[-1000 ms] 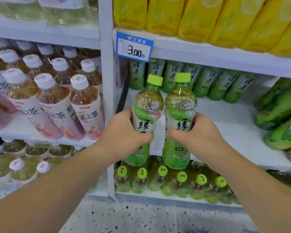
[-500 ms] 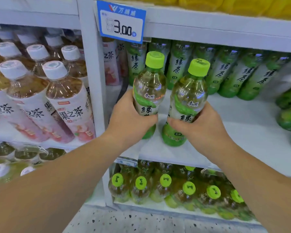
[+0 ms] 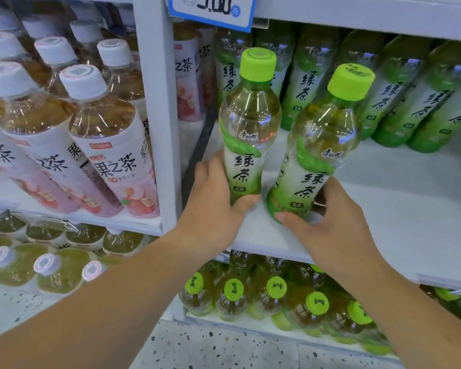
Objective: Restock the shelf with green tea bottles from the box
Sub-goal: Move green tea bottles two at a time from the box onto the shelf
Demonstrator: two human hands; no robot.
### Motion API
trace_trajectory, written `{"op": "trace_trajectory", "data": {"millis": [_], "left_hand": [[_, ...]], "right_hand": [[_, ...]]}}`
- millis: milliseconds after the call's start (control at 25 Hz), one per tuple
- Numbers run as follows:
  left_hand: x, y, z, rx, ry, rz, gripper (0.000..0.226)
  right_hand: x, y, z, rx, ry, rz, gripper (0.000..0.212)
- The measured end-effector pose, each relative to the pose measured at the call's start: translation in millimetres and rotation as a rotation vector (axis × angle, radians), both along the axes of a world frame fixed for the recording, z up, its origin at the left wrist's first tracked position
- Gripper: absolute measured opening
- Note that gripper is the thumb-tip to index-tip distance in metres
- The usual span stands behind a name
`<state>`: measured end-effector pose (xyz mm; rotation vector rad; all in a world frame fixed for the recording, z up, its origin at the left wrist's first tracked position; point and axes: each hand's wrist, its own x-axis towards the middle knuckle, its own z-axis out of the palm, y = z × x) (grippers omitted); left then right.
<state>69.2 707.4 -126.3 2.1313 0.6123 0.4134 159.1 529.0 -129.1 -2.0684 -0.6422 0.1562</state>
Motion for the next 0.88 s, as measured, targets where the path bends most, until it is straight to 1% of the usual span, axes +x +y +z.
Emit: {"op": "trace_trajectory", "data": {"millis": [80, 240, 320, 400, 480, 600, 680, 880], "left_hand": [[15, 2, 0, 0.040, -0.019, 0.066, 0.066], [53, 24, 6, -0.008, -0.001, 0.198, 0.053], [66, 36, 6, -0.053, -0.006, 0.214, 0.053], [75, 45, 5, -0.092, -0.044, 0.232, 0.054], [82, 49, 1, -0.061, -0.042, 0.262, 0.052], [93, 55, -3, 0.015, 0.034, 0.320, 0.052], [99, 58, -4, 0.014, 0.066, 0.352, 0.055], [108, 63, -7, 0.015, 0.080, 0.364, 0.055]], "right_hand": [[13, 15, -3, -0.015, -0.050, -0.005, 0.047], [49, 50, -7, 0.013, -0.051, -0.002, 0.050], [66, 64, -8, 0.016, -0.052, 0.004, 0.053], [81, 76, -11, 0.024, -0.057, 0.006, 0.052], [94, 86, -14, 0.040, -0.051, 0.001, 0.049], [110, 102, -17, 0.064, -0.014, 0.007, 0.046], [118, 110, -20, 0.092, 0.011, 0.008, 0.045], [123, 120, -29, 0.186, 0.079, -0.011, 0.048]]}}
